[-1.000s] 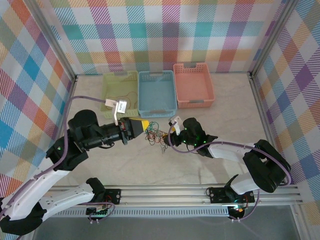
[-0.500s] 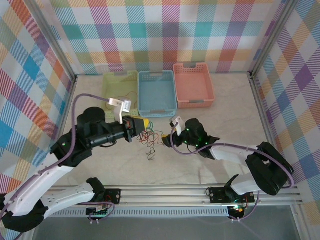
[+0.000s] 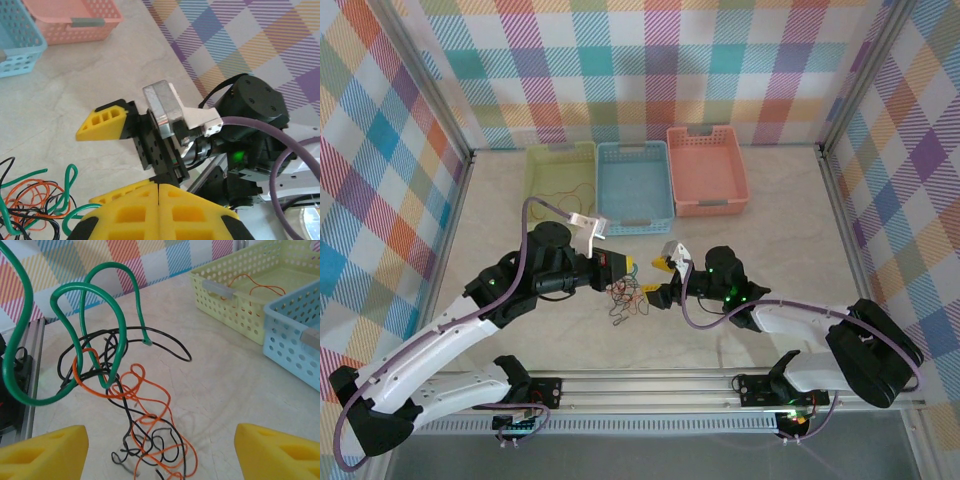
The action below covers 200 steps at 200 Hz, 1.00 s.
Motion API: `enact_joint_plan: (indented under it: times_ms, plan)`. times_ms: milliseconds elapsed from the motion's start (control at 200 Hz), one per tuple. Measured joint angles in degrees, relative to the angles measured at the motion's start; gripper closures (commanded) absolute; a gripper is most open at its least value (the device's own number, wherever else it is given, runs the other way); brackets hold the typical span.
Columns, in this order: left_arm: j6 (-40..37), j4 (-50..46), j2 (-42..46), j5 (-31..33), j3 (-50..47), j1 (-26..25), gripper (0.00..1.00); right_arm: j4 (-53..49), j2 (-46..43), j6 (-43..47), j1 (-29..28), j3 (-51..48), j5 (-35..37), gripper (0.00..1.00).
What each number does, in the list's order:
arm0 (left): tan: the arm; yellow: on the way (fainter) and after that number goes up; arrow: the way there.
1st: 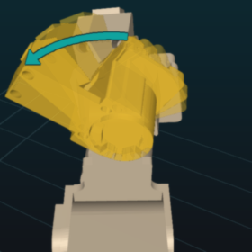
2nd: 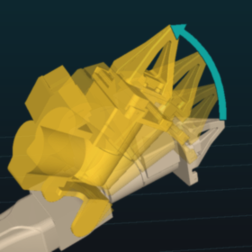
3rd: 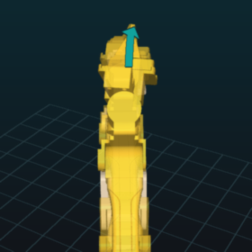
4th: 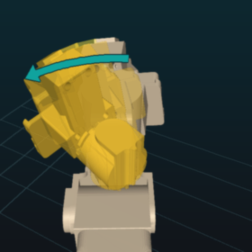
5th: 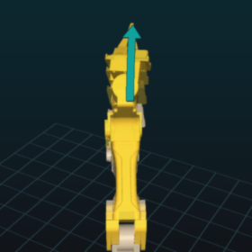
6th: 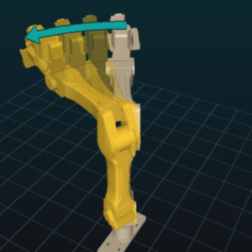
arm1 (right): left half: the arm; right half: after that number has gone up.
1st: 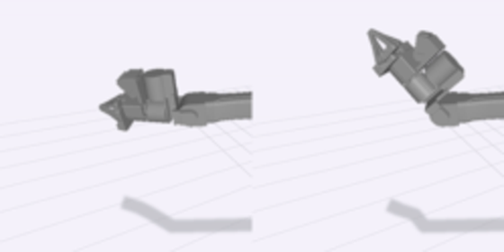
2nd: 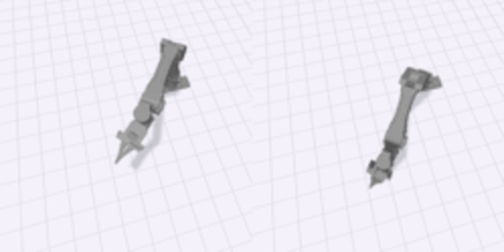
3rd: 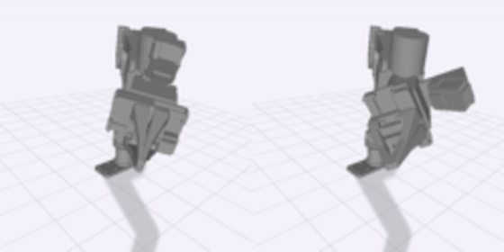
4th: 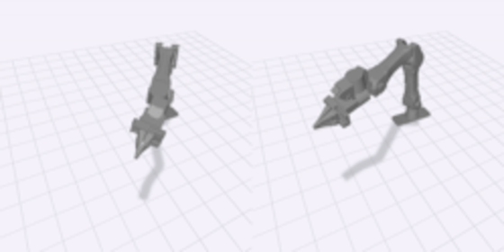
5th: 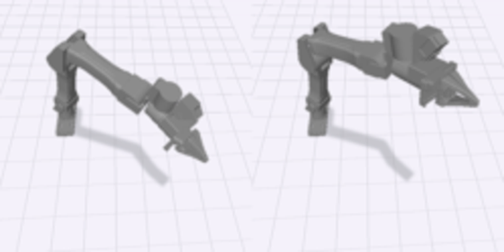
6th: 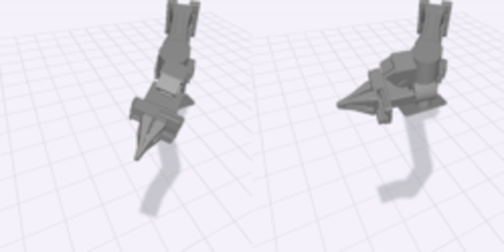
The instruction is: Untangle the cables
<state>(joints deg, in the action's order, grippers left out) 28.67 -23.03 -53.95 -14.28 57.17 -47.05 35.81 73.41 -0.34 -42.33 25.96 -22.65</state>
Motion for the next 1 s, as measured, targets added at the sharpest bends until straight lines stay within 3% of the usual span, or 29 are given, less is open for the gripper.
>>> enact_joint_plan:
  times_ms: [310,495,765,855,1000]
  plan:
    - [2.32,5.62,0.02,-4.33,-2.01,0.09,1.0,0.63,0.17,0.02,-0.04,0.02,-2.54,0.27]
    - [3.69,7.21,0.02,-6.12,-1.99,0.09,1.0,0.2,1.05,0.52,-0.09,0.11,-3.52,0.36]
    - [4.57,8.31,0.15,-6.69,-1.99,0.09,1.0,-0.46,1.36,1.42,-0.15,1.2,-4.15,0.74]
    - [4.59,8.31,0.46,-6.64,-1.99,0.09,1.0,-1.14,1.79,1.38,-0.15,1.68,-4.48,0.77]
    - [4.57,8.0,1.09,-6.01,-1.33,0.09,1.0,-1.88,1.95,1.62,-0.15,1.81,-4.66,0.92]
